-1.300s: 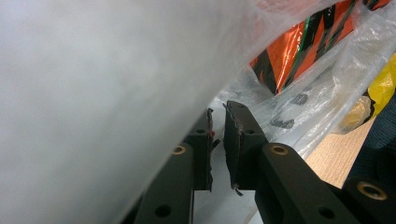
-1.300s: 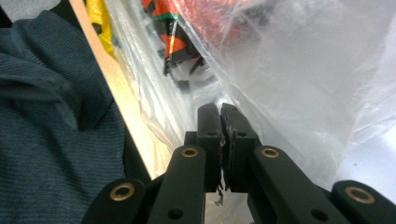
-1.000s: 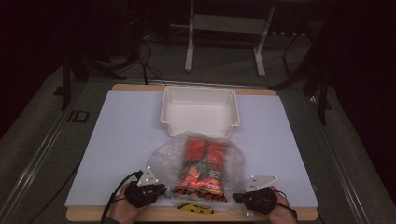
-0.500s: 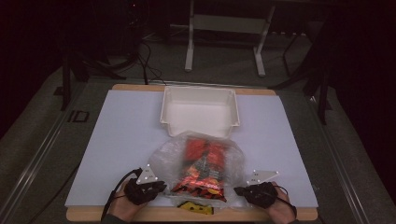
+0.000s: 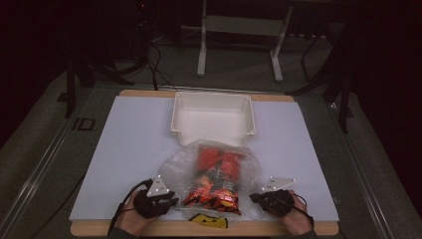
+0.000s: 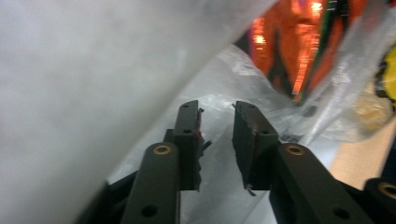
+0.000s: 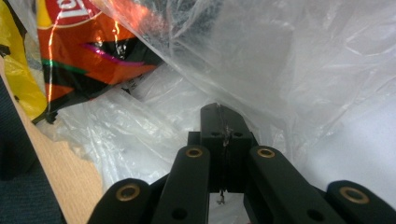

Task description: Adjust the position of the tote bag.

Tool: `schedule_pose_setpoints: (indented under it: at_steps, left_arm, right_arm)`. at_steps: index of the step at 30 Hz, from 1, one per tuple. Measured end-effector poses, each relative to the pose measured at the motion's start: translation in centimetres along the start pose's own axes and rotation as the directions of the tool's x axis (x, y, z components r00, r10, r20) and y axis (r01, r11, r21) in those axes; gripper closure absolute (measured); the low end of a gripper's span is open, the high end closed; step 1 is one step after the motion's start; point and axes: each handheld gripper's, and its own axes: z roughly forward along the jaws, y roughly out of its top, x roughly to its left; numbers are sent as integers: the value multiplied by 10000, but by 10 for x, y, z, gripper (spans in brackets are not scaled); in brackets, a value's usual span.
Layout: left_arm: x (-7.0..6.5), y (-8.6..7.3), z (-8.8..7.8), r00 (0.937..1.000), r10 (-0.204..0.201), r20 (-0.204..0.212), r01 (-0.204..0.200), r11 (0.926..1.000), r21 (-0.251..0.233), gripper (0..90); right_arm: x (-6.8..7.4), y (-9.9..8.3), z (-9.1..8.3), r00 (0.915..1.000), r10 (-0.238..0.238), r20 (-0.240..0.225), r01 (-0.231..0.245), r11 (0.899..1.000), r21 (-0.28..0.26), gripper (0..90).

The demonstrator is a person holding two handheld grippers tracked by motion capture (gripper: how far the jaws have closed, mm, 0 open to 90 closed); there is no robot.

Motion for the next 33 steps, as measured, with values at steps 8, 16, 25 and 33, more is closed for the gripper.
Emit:
schedule_pose_setpoints:
  at_steps: [8, 16, 25, 33]
  left_arm:
    - [-9, -1, -4, 9944, 411, 976, -405, 9991, -83, 646]
    - [-7, -1, 3, 9988, 484, 61, -485, 9986, 207, 778]
    - [6, 2, 5, 9799, 231, -1983, -205, 9997, 149, 776]
    - [14, 2, -4, 9838, -205, -1783, 128, 9989, -442, 733]
  right_arm:
    - [0, -3, -4, 10000, -30, 72, 30, 10000, -3, 880]
    - [-3, -4, -4, 9989, 78, 465, -75, 9999, -70, 900]
    - [-12, -6, -8, 9917, 361, 1234, -348, 9993, -134, 900]
    - [-19, -2, -10, 9856, 585, 1584, -536, 9980, -347, 900]
